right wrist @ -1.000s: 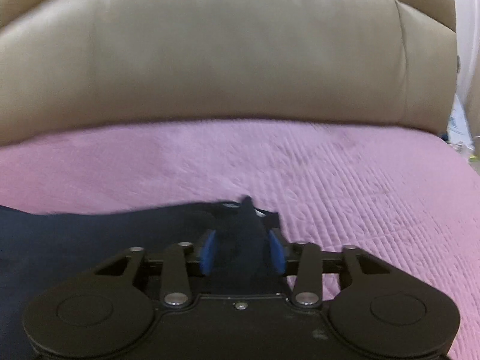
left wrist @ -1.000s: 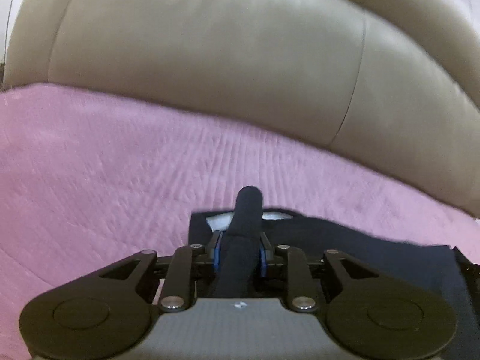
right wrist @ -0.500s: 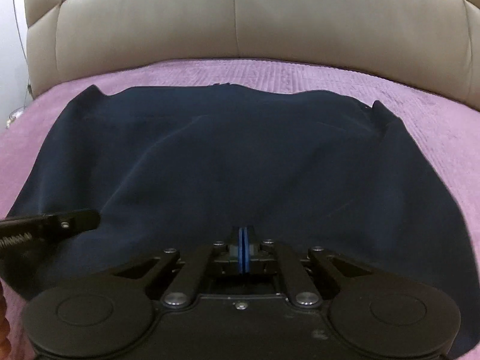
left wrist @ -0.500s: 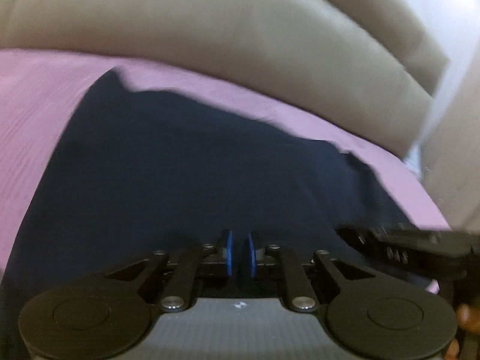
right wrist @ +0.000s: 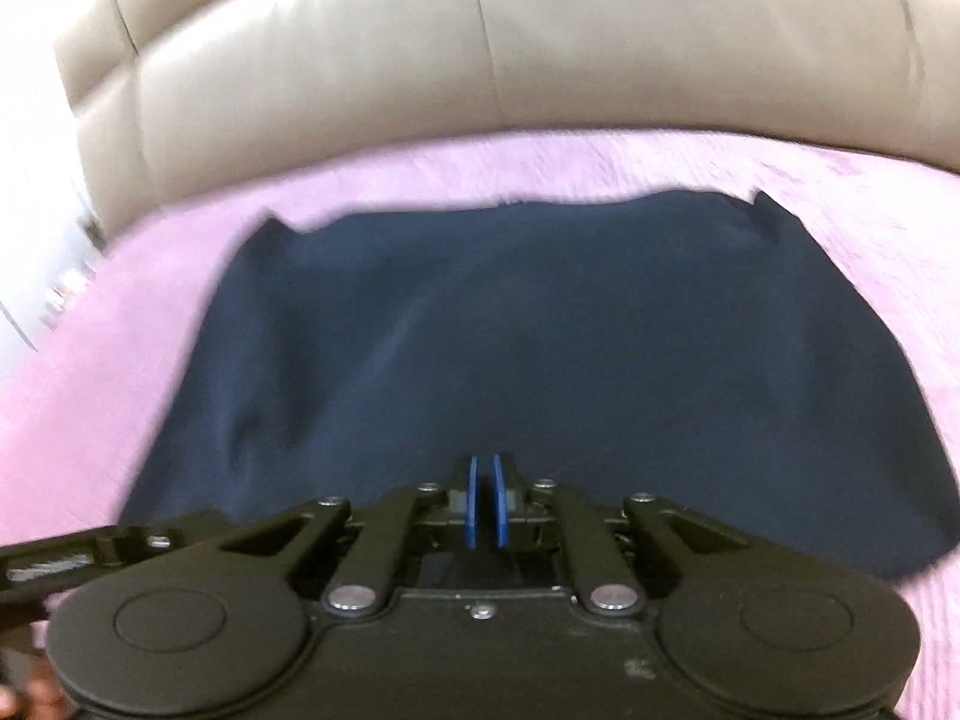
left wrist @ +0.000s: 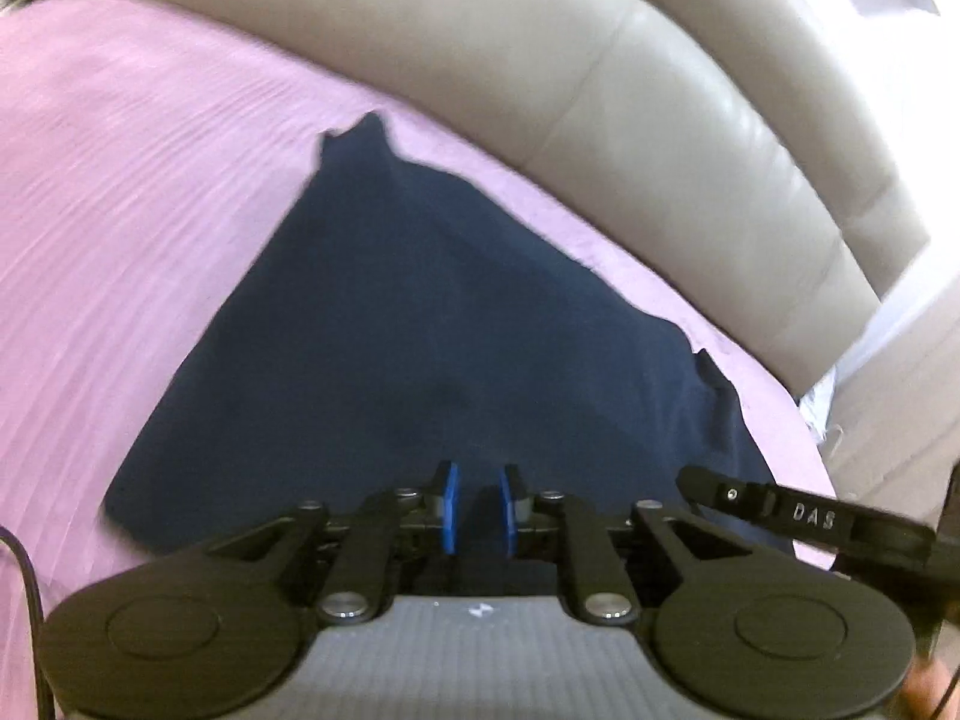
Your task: Fold large clothes
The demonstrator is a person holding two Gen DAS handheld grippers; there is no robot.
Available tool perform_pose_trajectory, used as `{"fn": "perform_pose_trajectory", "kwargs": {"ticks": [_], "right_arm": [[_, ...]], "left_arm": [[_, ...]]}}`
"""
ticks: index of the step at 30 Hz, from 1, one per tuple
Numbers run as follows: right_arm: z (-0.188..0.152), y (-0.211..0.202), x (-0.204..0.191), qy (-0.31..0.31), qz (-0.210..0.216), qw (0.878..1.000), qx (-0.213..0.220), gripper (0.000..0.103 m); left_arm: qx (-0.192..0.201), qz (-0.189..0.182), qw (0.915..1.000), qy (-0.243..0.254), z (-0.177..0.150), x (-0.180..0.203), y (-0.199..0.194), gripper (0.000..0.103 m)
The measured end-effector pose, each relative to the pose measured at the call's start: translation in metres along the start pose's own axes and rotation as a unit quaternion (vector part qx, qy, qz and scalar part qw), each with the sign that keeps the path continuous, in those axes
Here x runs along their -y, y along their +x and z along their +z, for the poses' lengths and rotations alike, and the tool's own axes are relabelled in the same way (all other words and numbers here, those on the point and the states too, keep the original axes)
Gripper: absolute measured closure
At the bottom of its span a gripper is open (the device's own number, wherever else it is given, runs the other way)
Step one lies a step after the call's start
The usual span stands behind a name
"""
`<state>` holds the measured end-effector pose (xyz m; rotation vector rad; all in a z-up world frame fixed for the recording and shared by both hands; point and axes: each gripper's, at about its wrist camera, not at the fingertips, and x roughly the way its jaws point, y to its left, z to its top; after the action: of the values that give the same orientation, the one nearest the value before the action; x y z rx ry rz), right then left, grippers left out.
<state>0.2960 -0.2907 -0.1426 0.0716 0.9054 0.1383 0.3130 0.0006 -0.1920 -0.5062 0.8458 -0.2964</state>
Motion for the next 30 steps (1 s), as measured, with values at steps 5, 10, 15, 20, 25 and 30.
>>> {"fn": "perform_pose_trajectory", "kwargs": {"ticks": [5, 10, 15, 20, 25, 30], "right_arm": [[0.002, 0.018, 0.032, 0.097, 0.036, 0.994, -0.025, 0.102], [-0.008, -0.023, 0.035, 0.175, 0.057, 0.983, 0.0, 0.085], [-0.013, -0.048, 0.028, 0.147, 0.054, 0.986, 0.057, 0.085], [-0.024, -0.033, 0.02, 0.134, 0.06, 0.986, 0.075, 0.088], [-0.03, -0.02, 0.02, 0.145, 0.053, 0.986, 0.061, 0.089], [-0.035, -0.018, 0.032, 0.18, 0.069, 0.979, 0.06, 0.089]], "left_arm": [[-0.011, 0.007, 0.9989, -0.044, -0.016, -0.016, -0.009, 0.087], [0.037, -0.051, 0.9959, -0.065, -0.022, -0.017, -0.032, 0.043], [0.022, -0.01, 0.9863, -0.163, -0.03, -0.042, -0.041, 0.043], [0.024, -0.018, 0.9755, -0.218, -0.029, -0.059, -0.027, 0.035], [0.059, -0.012, 0.9533, -0.296, -0.035, -0.074, -0.016, 0.024], [0.104, -0.013, 0.9485, -0.299, -0.039, -0.069, -0.011, 0.024]]}}
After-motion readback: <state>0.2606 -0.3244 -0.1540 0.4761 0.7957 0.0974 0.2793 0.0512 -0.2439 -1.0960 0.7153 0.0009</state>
